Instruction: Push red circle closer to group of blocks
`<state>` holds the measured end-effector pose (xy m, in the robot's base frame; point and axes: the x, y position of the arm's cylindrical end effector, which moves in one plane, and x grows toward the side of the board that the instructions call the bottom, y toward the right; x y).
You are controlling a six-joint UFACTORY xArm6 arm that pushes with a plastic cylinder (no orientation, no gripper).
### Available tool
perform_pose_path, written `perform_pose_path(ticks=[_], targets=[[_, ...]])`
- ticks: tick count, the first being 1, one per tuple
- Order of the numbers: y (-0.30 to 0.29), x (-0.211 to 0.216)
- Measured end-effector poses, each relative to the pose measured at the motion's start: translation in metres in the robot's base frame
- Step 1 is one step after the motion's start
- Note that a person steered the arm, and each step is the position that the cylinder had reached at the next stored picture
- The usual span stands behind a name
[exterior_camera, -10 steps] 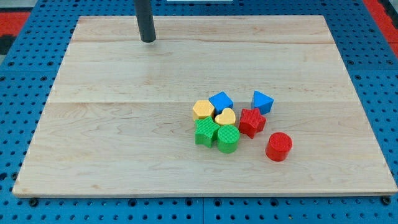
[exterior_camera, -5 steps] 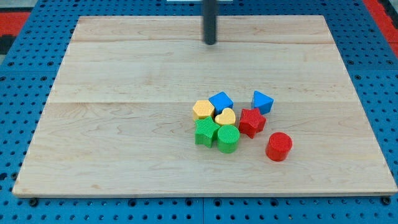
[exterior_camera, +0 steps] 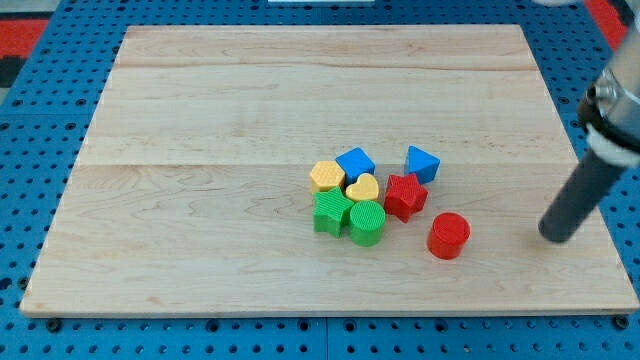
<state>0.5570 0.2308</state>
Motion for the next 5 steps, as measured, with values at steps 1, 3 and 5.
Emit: perform_pose_path(ticks=[1, 3, 5], targets=[[-0.004, 0.022], [-0.022, 0.010], [-0.108, 0.004]])
